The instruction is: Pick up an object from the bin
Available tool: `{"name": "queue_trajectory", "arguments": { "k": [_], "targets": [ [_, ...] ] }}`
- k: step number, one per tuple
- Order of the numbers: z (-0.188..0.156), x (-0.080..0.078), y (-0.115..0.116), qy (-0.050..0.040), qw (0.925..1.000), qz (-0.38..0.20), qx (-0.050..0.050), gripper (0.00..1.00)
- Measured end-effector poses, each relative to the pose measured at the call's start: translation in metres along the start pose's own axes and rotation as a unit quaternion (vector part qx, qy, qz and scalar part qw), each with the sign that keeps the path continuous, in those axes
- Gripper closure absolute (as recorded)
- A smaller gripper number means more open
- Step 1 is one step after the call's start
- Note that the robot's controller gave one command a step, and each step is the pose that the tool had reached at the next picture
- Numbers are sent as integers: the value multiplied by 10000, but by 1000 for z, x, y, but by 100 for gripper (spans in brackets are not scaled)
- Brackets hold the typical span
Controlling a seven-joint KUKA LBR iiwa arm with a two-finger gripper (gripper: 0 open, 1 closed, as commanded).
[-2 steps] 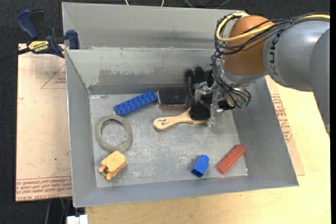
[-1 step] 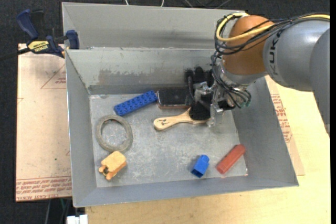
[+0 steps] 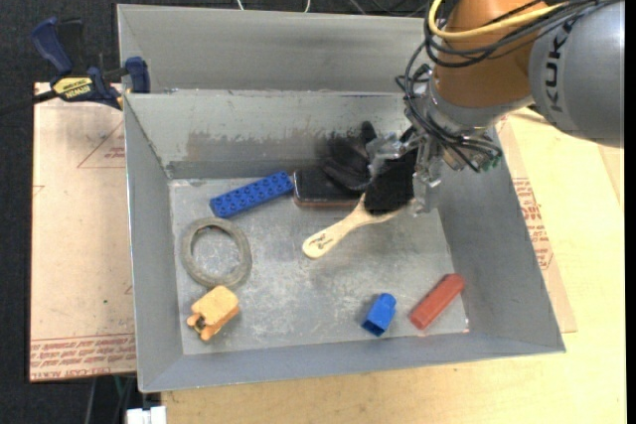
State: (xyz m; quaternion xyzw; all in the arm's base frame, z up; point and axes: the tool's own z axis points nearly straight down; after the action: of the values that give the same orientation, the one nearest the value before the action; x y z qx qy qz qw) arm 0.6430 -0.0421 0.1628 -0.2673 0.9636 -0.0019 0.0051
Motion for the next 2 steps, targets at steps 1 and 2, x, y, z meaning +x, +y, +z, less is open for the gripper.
{"name": "queue_trajectory", "arguments": {
  "k": [1,2],
  "targets": [
    [0,0,0,0,10000,1,-1,100],
    [23,0,3,-23,9982,600,12,100]
  ]
}}
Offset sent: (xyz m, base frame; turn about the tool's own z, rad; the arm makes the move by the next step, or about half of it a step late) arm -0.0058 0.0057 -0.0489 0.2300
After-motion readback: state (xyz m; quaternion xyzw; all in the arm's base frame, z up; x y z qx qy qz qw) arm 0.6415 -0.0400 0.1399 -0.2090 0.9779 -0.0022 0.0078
